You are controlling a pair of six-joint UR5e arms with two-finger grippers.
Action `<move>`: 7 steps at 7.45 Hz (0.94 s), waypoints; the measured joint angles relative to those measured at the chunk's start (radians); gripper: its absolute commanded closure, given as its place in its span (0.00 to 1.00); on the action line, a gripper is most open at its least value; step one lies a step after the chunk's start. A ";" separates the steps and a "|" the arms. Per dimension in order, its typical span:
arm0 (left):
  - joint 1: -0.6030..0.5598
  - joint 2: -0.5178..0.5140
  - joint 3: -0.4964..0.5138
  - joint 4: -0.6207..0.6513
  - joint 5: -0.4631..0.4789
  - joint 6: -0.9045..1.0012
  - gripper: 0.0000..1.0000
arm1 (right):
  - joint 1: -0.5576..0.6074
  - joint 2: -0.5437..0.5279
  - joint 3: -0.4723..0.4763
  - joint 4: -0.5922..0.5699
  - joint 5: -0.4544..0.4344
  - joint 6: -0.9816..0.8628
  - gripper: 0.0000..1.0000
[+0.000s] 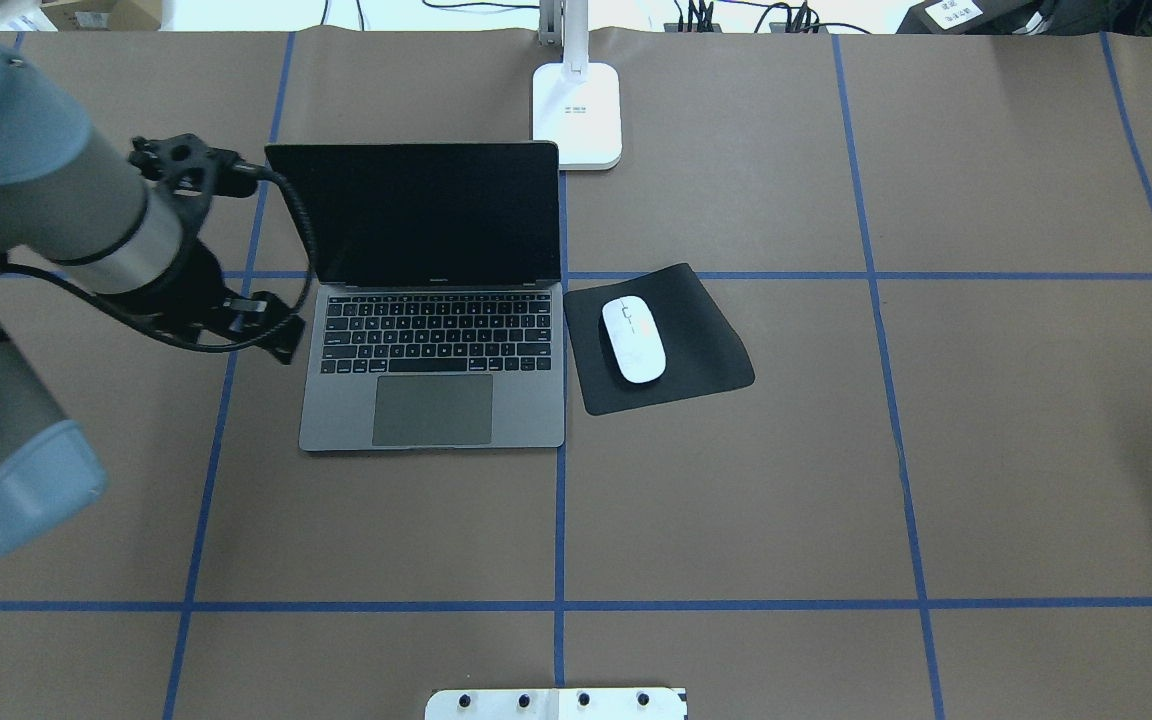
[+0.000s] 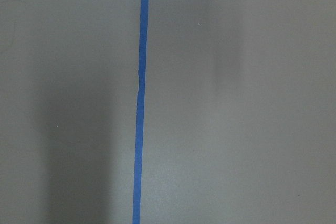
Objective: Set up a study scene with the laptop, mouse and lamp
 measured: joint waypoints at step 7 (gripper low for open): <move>-0.584 0.471 0.038 -0.015 -0.120 0.912 0.00 | 0.000 0.027 -0.006 0.019 0.000 0.004 0.00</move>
